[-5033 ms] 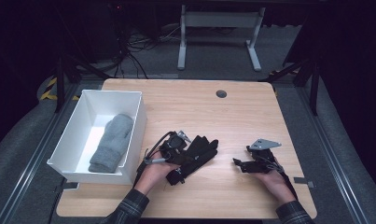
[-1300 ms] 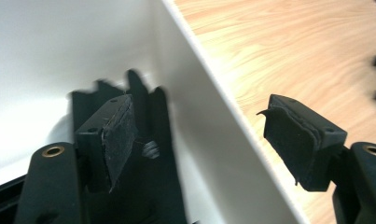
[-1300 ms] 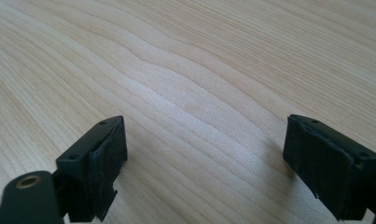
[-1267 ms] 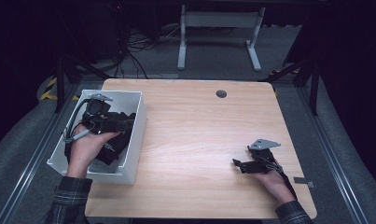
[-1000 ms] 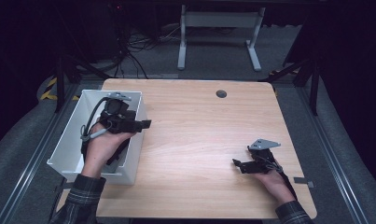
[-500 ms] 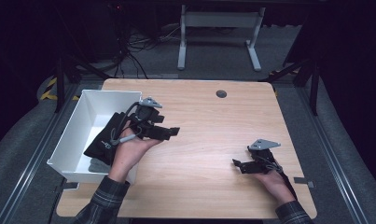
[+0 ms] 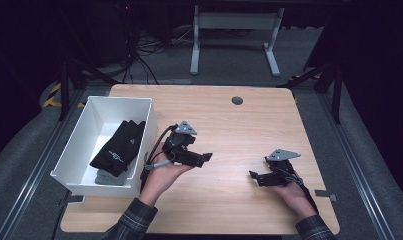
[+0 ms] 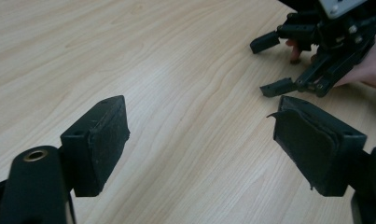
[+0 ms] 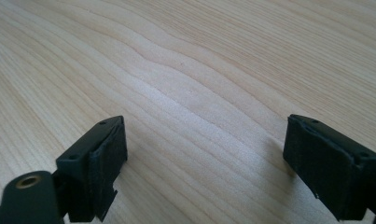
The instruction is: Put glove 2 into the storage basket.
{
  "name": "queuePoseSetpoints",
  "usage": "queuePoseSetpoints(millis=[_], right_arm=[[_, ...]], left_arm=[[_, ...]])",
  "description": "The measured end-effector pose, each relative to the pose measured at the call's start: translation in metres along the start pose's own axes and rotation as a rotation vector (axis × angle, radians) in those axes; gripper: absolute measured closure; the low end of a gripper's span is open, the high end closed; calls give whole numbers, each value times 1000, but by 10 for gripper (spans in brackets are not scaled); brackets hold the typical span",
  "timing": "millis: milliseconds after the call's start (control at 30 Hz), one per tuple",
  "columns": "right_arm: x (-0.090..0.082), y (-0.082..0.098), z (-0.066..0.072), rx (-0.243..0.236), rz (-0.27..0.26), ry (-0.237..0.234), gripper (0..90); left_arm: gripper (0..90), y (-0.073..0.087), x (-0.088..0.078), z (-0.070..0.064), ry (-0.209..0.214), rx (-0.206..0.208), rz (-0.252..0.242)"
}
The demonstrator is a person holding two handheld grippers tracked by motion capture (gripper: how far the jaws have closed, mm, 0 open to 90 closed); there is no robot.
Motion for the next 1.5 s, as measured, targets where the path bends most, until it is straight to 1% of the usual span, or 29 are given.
queuePoseSetpoints(millis=[133,200,267,367,567,600,700,733,800,867,900,933,1033,1133,1200,1233,1300,1333,1367,1433,1500], right_arm=[[0,0,0,-2,0,-1,139],[0,0,0,-3,0,-2,139],[0,0,0,-3,0,-3,139],[0,0,0,-3,0,-3,139],[0,0,0,-4,0,-2,139],[0,0,0,-3,0,-3,139],[0,0,0,-4,1,-3,139],[0,0,0,-4,0,-3,139],[0,0,0,-4,1,-3,139],[0,0,0,-3,0,-3,139],[0,0,0,-4,1,-3,139],[0,0,0,-4,1,-3,139],[0,0,0,-4,0,-4,139],[0,0,0,-4,0,-4,139],[0,0,0,-4,1,-4,139],[0,0,0,-3,0,-5,139],[0,0,0,-4,1,-4,139],[0,0,0,-4,0,-5,139],[0,0,0,-4,1,-4,139],[0,0,0,-7,-1,-4,139],[0,0,0,-6,-1,-5,139]], left_arm=[[160,10,13,-4,0,16,4],[155,14,18,-5,-1,22,14],[150,20,23,-5,-13,34,26],[143,27,32,-6,-18,43,38],[132,42,46,-7,-37,55,52],[132,44,48,-6,-41,64,55],[125,50,54,-7,-48,64,64],[125,52,56,-7,-44,60,68],[117,56,61,-7,-47,66,71],[113,60,64,-7,-47,73,86],[110,62,67,-7,-53,75,89],[107,62,67,-7,-53,75,89],[104,67,72,-6,-65,91,101],[89,69,74,-6,-64,91,92],[78,71,76,-6,-58,90,96],[65,73,77,-5,-65,101,98],[61,73,78,-5,-65,100,94],[50,75,79,-5,-68,104,103],[44,75,80,-5,-72,106,102],[30,77,82,-5,-64,105,105],[28,79,83,-6,-59,112,103]])
Point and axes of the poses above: each handheld gripper's, and its own axes: x roughly forward along the jaws, y roughly out of its underside, z roughly to its left, the point moved 5 cm from there along x, roughly forward along the jaws, and after that the axes turned 5 degrees about -y, right-handed, at the moved point
